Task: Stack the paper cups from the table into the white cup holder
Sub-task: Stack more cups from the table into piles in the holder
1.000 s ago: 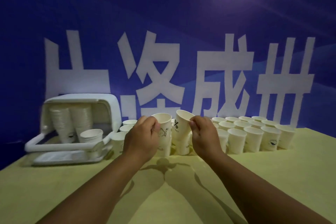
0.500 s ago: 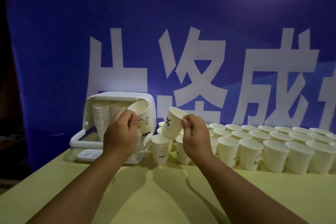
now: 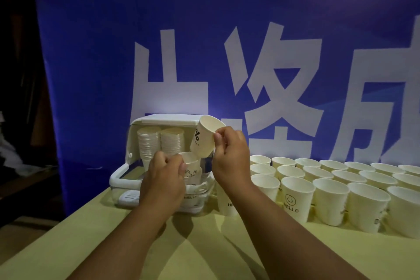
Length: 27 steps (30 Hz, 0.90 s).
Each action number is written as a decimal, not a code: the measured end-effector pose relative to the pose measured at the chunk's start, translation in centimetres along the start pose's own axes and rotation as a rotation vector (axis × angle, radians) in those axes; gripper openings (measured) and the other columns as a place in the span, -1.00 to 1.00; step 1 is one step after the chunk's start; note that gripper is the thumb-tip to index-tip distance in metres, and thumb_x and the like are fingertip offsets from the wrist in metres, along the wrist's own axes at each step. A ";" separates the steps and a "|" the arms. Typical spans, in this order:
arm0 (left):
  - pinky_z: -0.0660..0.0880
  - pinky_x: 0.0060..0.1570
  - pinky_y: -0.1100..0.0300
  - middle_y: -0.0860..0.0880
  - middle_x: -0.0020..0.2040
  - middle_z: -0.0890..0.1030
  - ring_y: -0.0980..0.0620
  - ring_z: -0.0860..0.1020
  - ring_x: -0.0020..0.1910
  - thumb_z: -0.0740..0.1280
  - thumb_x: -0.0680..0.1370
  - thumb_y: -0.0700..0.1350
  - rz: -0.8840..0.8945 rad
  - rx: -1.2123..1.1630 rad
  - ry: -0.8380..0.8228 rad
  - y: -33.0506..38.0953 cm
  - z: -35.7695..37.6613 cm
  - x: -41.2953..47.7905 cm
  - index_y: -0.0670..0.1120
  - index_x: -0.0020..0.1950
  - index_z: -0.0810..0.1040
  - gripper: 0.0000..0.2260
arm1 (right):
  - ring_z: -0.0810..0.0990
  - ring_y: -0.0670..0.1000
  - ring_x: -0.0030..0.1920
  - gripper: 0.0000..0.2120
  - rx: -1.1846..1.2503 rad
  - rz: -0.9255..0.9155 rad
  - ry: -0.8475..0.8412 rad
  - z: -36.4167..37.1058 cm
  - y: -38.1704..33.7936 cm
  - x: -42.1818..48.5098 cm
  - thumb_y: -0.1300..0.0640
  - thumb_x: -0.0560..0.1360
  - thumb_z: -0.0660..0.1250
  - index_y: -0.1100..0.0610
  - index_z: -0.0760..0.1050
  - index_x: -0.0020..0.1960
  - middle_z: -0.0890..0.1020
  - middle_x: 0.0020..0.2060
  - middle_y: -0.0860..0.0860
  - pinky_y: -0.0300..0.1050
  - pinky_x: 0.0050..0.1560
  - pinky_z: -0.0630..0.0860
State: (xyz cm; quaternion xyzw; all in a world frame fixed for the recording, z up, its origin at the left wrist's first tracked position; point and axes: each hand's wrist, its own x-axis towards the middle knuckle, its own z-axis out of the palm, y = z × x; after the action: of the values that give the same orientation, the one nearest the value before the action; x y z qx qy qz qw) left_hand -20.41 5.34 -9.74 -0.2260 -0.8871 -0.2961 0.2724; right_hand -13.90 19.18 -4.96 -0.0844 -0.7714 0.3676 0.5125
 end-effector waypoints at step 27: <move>0.58 0.14 -0.07 0.08 0.13 0.63 0.04 0.55 0.09 0.26 0.64 0.07 -0.068 -0.164 0.042 -0.3 1.1 -0.2 0.04 0.20 0.64 -0.75 | 0.52 -0.04 0.10 -0.67 -0.589 -0.037 -0.349 1.9 2.2 -1.6 -0.19 0.60 0.26 -0.04 0.65 0.17 0.68 0.08 -0.06 0.01 0.26 0.28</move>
State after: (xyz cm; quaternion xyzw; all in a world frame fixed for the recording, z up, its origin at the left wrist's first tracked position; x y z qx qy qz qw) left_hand -20.79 5.78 -10.73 -0.2112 -0.8611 -0.3817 0.2613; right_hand -15.33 19.08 -7.92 -0.1505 -0.9219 0.1289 0.3328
